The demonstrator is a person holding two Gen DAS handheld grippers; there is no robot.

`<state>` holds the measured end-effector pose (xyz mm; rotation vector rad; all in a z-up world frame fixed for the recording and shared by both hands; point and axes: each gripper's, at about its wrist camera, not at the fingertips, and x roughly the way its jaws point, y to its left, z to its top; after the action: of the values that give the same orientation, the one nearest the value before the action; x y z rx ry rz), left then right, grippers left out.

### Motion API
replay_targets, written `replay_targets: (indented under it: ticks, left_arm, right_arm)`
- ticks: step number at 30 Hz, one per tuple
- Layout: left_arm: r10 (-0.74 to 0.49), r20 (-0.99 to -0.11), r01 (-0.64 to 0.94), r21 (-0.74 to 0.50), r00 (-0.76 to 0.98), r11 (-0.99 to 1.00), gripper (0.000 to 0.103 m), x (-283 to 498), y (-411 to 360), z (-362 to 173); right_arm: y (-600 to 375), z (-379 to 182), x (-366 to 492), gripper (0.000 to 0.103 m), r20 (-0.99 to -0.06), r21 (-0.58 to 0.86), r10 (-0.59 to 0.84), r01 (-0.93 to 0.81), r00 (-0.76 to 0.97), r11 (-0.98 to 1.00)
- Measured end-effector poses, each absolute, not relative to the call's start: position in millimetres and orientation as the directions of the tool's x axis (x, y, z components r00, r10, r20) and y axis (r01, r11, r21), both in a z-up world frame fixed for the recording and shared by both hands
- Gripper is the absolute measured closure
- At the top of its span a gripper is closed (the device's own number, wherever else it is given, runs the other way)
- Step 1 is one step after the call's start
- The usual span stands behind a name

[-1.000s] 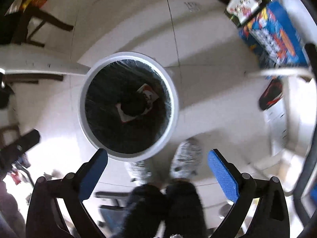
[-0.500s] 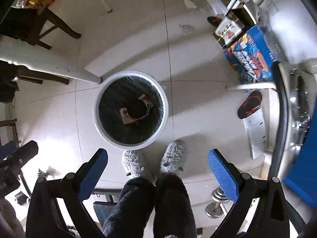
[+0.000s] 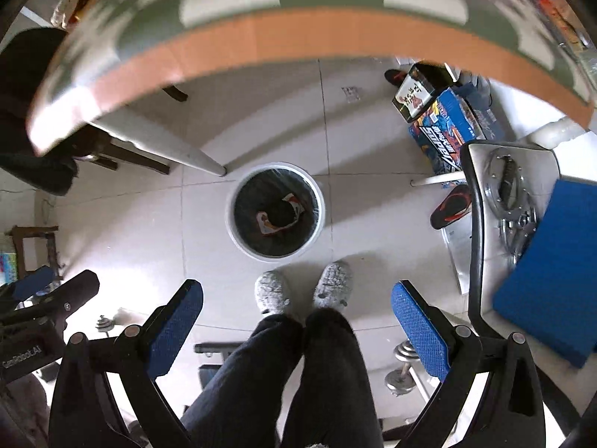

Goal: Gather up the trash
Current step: 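Grasp the milk carton with the left tool while the right tool grasps an empty white box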

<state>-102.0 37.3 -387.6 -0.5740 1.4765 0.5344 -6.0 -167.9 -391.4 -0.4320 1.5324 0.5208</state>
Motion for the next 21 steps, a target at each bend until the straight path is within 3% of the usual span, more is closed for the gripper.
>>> replay_targets:
  ticks: [10,21]
  left_arm:
    - [0.139,-0.984,-0.671,0.03,0.11,0.741,0.0,-56.6,72.8,-292.2]
    - [0.292,-0.943,-0.643,0.124,0.161,0.756,0.0,115.8,115.0,-251.7]
  right_arm:
    - [-147.3,-280.0,39.2,0.001,-0.98,0.166,0.199,-0.484,0.018,0.859]
    - [-127.0,-230.1,265.3,0.001,-0.967,0.158,0.212,-0.317,0.142,0.935]
